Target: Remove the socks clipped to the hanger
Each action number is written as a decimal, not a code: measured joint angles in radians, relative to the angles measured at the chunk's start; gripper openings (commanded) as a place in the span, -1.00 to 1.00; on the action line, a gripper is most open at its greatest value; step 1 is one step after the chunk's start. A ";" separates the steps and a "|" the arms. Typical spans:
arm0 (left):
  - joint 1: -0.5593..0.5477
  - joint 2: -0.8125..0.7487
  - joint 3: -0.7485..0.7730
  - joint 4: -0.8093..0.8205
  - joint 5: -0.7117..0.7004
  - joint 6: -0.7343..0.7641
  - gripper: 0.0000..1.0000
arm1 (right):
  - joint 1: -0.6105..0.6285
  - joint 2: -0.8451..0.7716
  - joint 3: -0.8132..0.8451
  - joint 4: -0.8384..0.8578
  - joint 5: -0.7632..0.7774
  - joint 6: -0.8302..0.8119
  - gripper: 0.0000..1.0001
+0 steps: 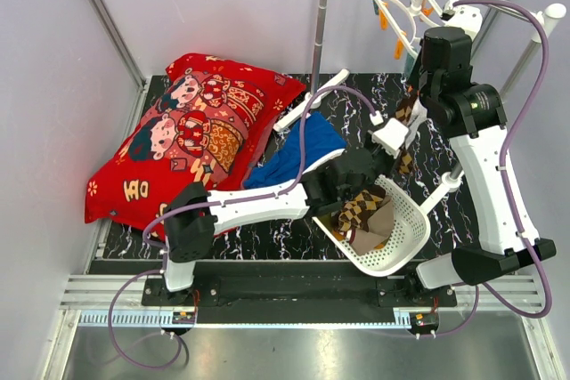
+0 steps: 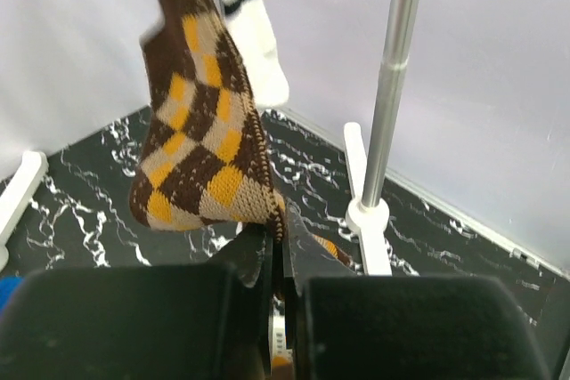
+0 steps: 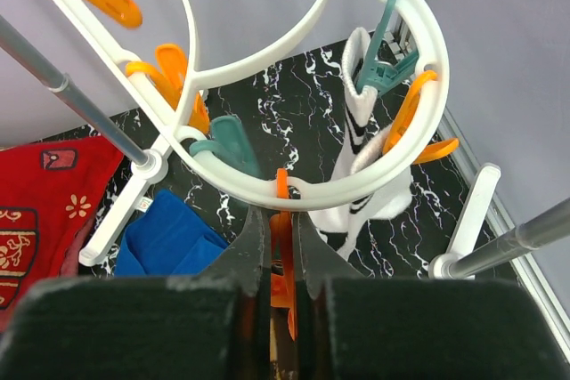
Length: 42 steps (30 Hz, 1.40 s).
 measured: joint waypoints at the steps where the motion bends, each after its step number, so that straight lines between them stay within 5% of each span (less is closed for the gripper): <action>1: -0.001 -0.006 -0.020 0.006 0.000 -0.004 -1.00 | 0.000 0.000 0.000 0.000 0.000 0.000 -0.98; 12: -0.049 -0.254 -0.414 0.009 0.022 -0.129 -0.99 | 0.000 -0.005 0.001 0.000 -0.002 0.007 -0.92; 18: -0.080 -0.373 -0.632 0.054 0.025 -0.246 -0.79 | 0.000 -0.005 0.008 -0.001 -0.008 0.029 -0.92; 23: -0.084 -0.308 -0.686 0.056 0.040 -0.338 0.27 | 0.000 -0.005 0.008 -0.001 -0.027 0.050 -0.91; 26: -0.086 -0.270 -0.716 0.045 0.047 -0.383 0.73 | 0.000 -0.005 0.008 -0.001 -0.029 0.060 -0.90; 29: -0.087 -0.267 -0.718 0.013 0.032 -0.397 0.98 | 0.000 -0.005 0.010 -0.002 -0.035 0.071 -0.90; 42: -0.091 -0.315 -0.468 -0.196 -0.091 -0.361 0.98 | 0.000 -0.005 0.034 -0.010 -0.067 0.114 -0.90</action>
